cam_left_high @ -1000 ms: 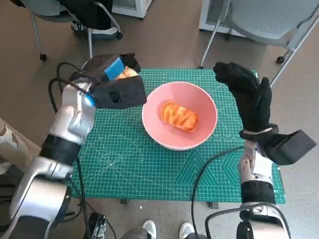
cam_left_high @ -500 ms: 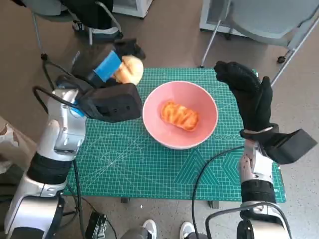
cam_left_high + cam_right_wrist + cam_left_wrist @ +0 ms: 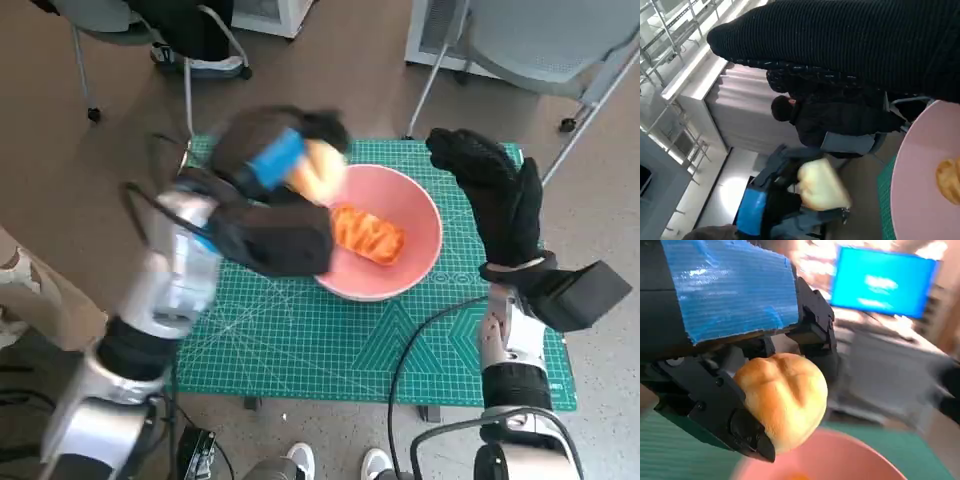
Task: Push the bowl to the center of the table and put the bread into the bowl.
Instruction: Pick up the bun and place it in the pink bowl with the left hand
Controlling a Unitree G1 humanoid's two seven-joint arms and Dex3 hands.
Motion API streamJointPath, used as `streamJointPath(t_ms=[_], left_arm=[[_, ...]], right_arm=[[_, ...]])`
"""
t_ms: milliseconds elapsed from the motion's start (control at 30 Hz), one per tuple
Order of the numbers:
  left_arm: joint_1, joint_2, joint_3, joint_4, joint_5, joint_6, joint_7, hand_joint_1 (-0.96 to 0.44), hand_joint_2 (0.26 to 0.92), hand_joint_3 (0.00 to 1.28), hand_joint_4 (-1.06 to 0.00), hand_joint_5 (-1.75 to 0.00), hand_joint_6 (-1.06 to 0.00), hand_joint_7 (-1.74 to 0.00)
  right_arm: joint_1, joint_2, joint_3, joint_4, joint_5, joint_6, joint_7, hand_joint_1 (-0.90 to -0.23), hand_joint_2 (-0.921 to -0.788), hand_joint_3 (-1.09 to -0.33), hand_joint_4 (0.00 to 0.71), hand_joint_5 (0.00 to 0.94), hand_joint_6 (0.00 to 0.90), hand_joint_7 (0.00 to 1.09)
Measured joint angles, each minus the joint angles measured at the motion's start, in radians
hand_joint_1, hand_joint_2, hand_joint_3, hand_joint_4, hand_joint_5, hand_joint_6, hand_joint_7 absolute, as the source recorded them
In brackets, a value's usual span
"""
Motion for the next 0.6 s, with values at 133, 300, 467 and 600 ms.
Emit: streamJointPath(t_ms=[133,300,467,600], left_arm=[[-0.018,-0.021,-0.018,0.056,-0.001,-0.03,-0.006,0.0,0.916,0.03,-0.75,-1.08,-0.67,-1.14],[-0.047,-0.037,-0.028,0.119,-0.002,-0.059,-0.008,0.0,0.916,0.03,-0.75,-1.12,-0.68,-1.1],[-0.06,-0.044,-0.03,0.148,-0.002,-0.079,-0.008,0.0,0.915,0.03,-0.75,-1.15,-0.69,-1.06],[-0.064,-0.049,-0.031,0.168,0.0,-0.09,-0.007,0.0,0.915,0.03,-0.74,-1.17,-0.69,-1.04]], right_arm=[[0.002,-0.003,-0.004,-0.006,0.0,0.0,0.0,-0.66,-0.921,-0.763,0.209,0.0,0.082,0.51],[0.005,-0.009,-0.007,-0.022,-0.001,0.0,0.0,-0.652,-0.921,-0.766,0.208,0.0,0.08,0.51],[0.01,-0.012,-0.007,-0.033,-0.002,0.0,-0.003,-0.64,-0.921,-0.77,0.208,0.0,0.079,0.51],[0.015,-0.012,-0.007,-0.043,-0.005,0.0,-0.011,-0.637,-0.921,-0.771,0.208,0.0,0.074,0.51]])
